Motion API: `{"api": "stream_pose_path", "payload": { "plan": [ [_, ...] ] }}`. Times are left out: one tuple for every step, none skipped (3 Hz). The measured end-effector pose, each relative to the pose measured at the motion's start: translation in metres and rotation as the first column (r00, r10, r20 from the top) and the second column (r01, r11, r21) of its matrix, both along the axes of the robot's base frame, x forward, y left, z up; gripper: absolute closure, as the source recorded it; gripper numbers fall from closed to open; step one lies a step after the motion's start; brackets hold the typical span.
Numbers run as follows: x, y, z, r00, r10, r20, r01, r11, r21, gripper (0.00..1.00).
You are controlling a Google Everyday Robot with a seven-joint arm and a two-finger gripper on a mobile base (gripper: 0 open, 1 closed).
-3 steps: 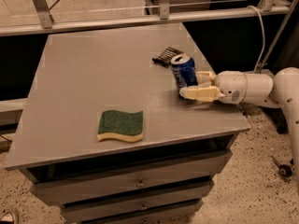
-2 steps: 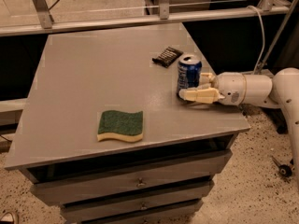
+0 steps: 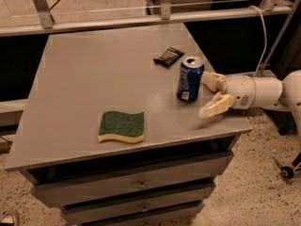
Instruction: Place pepsi can upright
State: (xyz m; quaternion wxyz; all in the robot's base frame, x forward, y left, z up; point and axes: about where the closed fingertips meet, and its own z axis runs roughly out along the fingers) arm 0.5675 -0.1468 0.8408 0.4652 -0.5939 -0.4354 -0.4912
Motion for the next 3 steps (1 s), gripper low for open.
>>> {"api": "stream_pose_path", "payload": {
  "plan": [
    [0.0, 0.0, 0.0, 1.0, 0.0, 0.0, 0.0, 1.0, 0.0, 0.0],
    [0.002, -0.01, 0.038, 0.9975, 0.007, 0.07, -0.004, 0.999, -0.036, 0.0],
    [0.009, -0.022, 0.124, 0.9713, 0.004, 0.238, 0.014, 0.997, -0.075, 0.0]
  ]
}}
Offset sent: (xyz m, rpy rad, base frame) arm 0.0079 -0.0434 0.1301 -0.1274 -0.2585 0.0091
